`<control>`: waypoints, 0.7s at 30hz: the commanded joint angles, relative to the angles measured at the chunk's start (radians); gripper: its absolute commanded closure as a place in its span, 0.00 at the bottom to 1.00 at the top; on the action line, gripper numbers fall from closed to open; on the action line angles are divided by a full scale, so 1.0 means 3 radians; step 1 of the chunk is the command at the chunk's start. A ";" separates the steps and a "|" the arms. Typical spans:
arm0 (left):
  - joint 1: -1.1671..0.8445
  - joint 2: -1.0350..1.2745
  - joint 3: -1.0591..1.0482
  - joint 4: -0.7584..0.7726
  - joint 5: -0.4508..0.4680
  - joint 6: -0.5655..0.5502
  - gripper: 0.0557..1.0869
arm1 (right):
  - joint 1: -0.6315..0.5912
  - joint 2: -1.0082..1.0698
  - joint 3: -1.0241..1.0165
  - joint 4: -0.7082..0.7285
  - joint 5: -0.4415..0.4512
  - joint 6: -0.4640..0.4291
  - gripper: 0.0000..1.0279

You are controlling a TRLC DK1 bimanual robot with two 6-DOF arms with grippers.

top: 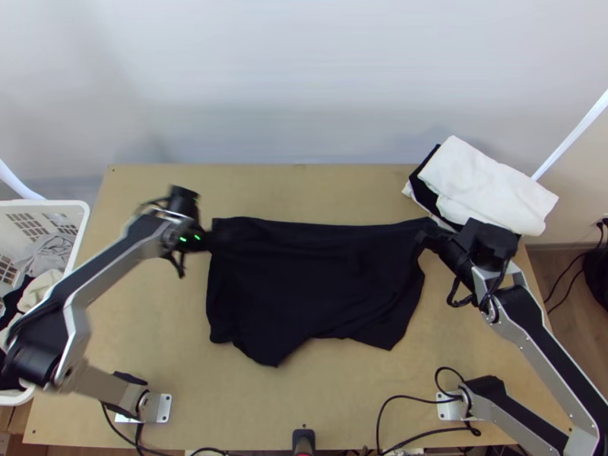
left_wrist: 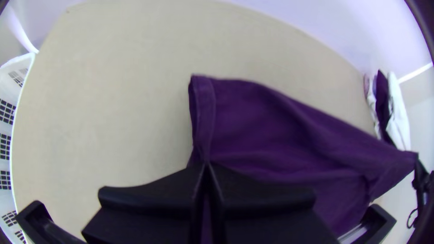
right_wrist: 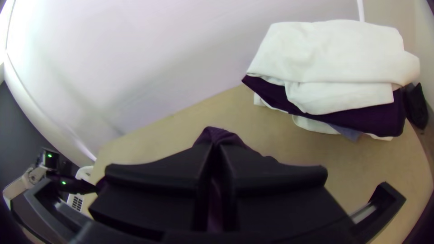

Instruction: Fold the t-shirt

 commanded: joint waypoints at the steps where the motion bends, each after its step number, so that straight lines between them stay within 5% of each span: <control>1: 0.0168 -0.0371 0.0335 -0.0125 0.0023 -0.0149 0.96 | -0.0022 0.0097 0.0237 -0.0247 0.0031 0.0059 0.97; 21: 0.0653 -0.1046 0.1419 -0.0064 0.0023 -0.0211 0.96 | 0.0070 0.1283 0.2973 -0.2865 -0.0429 0.0120 0.97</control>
